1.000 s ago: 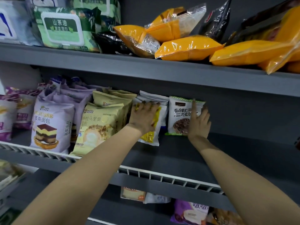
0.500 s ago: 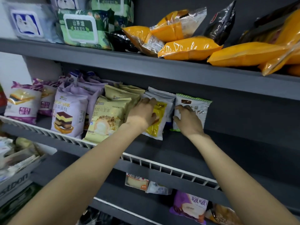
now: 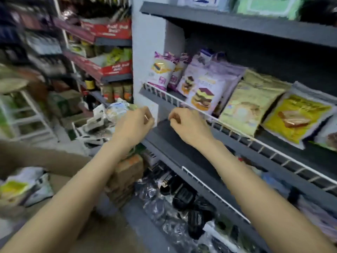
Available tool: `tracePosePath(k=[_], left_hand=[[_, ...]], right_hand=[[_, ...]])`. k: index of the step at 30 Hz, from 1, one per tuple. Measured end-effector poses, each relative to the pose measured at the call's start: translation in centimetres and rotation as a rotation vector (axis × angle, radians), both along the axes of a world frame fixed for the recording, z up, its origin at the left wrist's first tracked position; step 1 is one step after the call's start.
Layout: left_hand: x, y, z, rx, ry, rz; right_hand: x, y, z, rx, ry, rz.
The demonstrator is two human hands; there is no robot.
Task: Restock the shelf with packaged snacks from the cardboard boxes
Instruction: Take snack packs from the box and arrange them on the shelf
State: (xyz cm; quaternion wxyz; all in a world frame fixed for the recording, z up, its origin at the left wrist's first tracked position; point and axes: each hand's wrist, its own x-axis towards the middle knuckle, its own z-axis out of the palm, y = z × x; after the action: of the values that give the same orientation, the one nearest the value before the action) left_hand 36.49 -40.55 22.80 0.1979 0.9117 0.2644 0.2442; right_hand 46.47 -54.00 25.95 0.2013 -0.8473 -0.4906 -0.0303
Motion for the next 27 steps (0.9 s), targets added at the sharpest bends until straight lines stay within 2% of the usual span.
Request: tracePosePath(k=[8, 13, 20, 27], left_hand=[[-21.3, 17.3, -10.1, -0.286, 0.159, 0.34], [-30.5, 25.9, -17.7, -0.353, 0.291, 0.515], [-34.0, 38.7, -27.0, -0.429, 0.616, 0.525], [-33.9, 48.0, -35.3, -0.533, 0.774, 0.447]], right_hand=[[-17.0, 21.8, -11.5, -0.28, 0.162, 0.306], [-25.5, 33.2, -20.3, -0.426, 0.285, 0.381], [-30.9, 47.1, -31.6, -0.563, 0.471, 0.311], [-30.7, 55.3, -41.6, -0.7, 0.634, 0.158]])
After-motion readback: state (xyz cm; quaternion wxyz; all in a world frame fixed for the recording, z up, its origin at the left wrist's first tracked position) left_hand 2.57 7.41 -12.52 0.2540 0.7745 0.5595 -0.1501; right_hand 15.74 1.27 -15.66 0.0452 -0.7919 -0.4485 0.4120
